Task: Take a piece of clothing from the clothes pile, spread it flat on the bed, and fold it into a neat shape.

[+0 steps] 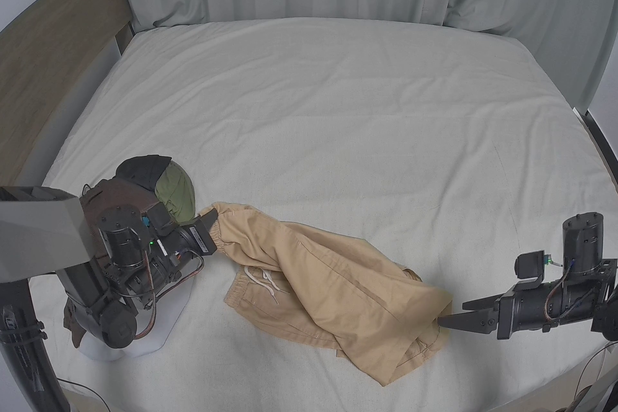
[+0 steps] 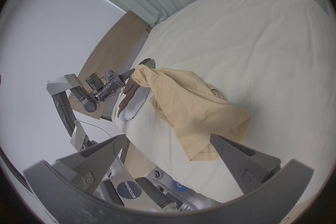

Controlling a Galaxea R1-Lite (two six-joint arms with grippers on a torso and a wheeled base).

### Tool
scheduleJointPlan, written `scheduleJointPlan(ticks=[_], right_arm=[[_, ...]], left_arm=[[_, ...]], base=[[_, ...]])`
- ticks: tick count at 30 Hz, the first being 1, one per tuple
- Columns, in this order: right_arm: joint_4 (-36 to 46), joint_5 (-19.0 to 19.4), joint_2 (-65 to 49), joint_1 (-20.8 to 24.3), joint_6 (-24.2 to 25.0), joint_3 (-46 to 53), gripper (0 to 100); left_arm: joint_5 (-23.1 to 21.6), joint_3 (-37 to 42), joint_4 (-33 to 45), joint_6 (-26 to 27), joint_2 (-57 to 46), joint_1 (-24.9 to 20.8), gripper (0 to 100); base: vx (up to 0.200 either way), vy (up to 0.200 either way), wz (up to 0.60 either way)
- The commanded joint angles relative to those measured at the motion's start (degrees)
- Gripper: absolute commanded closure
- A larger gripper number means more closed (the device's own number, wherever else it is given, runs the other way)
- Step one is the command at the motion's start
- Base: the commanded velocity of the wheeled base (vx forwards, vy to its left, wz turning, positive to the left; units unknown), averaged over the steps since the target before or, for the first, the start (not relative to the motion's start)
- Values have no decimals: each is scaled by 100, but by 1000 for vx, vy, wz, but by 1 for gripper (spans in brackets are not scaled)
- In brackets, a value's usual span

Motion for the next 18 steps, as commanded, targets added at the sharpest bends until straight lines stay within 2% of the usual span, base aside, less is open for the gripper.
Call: scheduleJointPlan(ticks=[1,8,11,13,18], right_arm=[[-1,2,253,2,32,9,0],[-62,2,605,11,199,53,0],[-344,2,807,11,199,150,0],[-862,-6,1132,11,207,299,0],[-1565,-24,1660,72,225,528,0]], left_arm=[[-1,7,-32,-1,15,-4,100],[-1,7,-32,-10,33,-4,100],[-1,7,-32,-10,33,-4,100],[-1,15,-32,-1,15,-4,100],[-1,15,-32,-1,15,-4,100]], base=[[0,0,0],[0,0,0],[0,0,0],[0,0,0],[0,0,0]])
